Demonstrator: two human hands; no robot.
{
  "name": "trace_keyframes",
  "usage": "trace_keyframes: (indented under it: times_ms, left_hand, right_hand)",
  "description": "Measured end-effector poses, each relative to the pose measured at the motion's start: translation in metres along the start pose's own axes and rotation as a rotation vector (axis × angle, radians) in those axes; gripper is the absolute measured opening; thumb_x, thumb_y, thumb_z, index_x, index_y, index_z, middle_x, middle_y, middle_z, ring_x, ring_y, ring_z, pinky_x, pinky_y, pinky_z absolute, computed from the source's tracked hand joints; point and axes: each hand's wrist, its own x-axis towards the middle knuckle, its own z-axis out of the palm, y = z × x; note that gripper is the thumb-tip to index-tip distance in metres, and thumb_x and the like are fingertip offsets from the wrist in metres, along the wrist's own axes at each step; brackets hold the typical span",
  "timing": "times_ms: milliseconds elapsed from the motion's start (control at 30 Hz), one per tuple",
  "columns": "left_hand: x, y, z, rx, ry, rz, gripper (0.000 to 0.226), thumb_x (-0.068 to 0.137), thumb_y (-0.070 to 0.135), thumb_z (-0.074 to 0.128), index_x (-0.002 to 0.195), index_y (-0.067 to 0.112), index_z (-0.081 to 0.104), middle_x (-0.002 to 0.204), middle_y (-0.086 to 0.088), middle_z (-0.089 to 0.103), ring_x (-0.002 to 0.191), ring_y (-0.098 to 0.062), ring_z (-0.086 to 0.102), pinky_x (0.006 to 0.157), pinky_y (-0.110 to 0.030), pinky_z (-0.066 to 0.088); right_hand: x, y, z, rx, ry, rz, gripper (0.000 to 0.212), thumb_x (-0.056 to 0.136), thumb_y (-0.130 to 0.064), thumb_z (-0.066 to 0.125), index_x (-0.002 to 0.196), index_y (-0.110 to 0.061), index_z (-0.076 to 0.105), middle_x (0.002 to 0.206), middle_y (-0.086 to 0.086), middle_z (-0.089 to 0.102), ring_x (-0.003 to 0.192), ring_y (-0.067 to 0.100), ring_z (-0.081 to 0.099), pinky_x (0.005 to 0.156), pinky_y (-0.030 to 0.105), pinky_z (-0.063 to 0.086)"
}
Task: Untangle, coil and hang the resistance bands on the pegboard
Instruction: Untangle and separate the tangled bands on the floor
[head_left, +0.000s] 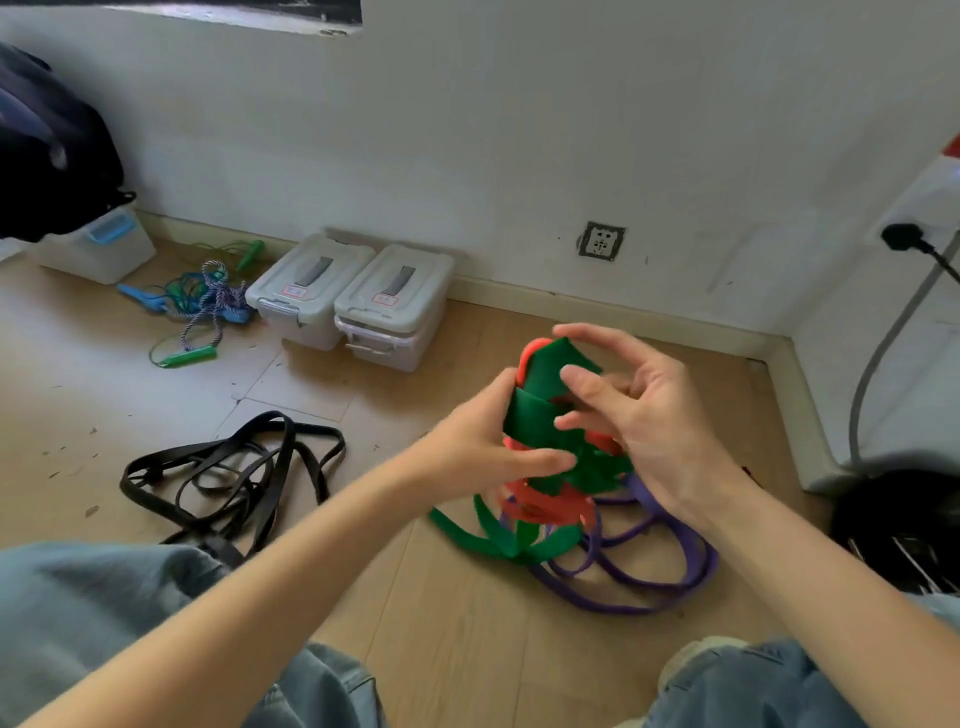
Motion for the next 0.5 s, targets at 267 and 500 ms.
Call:
trace_keyframes:
  times_ms: [267, 500]
  left_hand:
    - [0.005, -0.011, -0.035, 0.545, 0.298, 0.142, 0.029, 0.076, 0.03, 0.073, 0.083, 0.01, 0.053, 0.081, -0.001, 0.069, 0.078, -0.02, 0.067, 0.07, -0.039, 0.053]
    - [-0.001, 0.023, -0.037, -0.42, 0.113, 0.104, 0.042, 0.062, 0.028, 0.076, 0.091, 0.001, 0.059, 0.087, -0.006, 0.073, 0.079, -0.021, 0.071, 0.067, -0.026, 0.057]
  right_hand:
    - [0.02, -0.017, -0.032, 0.334, 0.436, 0.011, 0.024, 0.087, 0.0, 0.056, 0.105, -0.014, 0.062, 0.078, -0.002, 0.073, 0.072, 0.009, 0.069, 0.058, 0.016, 0.054]
    - [0.021, 0.009, -0.031, 0.071, 0.001, 0.207, 0.078, 0.073, -0.034, 0.07, 0.14, -0.019, 0.032, 0.105, 0.004, 0.072, 0.1, 0.017, 0.067, 0.091, 0.03, 0.051]
